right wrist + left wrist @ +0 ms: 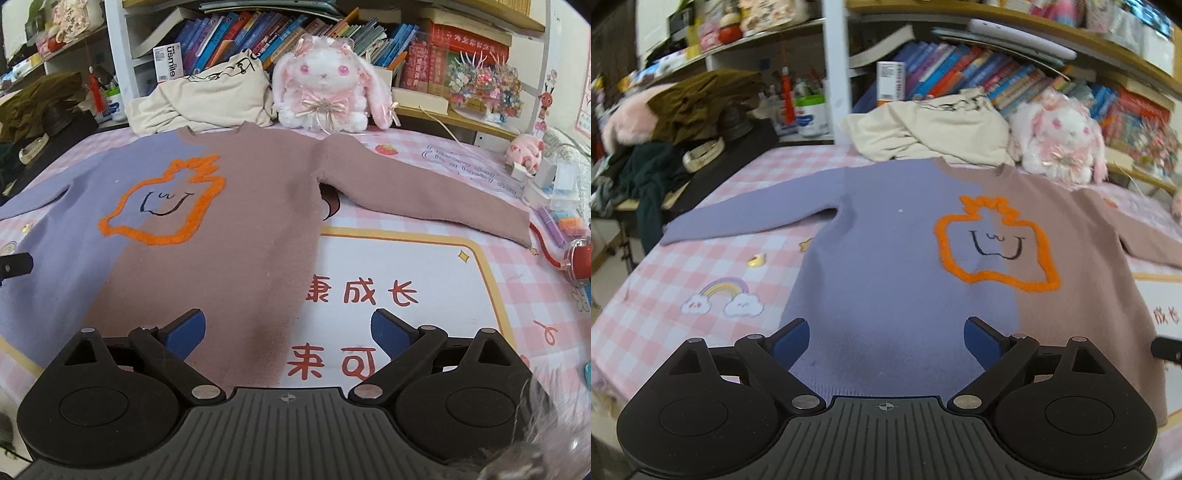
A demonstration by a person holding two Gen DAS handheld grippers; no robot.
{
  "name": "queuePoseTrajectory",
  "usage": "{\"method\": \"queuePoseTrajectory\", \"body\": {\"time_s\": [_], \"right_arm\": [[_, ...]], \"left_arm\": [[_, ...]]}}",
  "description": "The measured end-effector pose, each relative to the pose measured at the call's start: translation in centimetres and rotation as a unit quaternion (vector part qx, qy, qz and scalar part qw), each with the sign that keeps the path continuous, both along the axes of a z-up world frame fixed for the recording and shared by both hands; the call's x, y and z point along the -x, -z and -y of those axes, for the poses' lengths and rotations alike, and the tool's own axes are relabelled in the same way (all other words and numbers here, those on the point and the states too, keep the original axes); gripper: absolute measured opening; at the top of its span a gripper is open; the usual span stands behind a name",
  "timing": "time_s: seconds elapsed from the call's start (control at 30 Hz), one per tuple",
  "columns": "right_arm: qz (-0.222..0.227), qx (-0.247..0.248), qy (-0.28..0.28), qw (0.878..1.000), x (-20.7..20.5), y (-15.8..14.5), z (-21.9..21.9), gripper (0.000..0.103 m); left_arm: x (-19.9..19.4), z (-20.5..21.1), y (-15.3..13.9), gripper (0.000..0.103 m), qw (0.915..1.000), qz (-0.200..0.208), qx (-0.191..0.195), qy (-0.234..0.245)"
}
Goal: Fold clothes
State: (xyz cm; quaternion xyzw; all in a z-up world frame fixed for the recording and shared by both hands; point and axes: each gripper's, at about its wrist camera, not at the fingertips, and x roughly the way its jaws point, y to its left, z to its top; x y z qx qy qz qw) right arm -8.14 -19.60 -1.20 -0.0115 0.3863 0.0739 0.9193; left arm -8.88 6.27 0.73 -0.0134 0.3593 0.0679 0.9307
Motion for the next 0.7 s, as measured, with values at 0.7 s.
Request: {"method": "queuePoseTrajectory", "body": {"time_s": [0.7], "right_arm": [[-0.01,0.029,0.108,0.994,1.1,0.1,-12.5,0.101]], "left_arm": [[-5.4,-9.5,0.8,0.093,0.9871,0.0,0.002,0.16]]}}
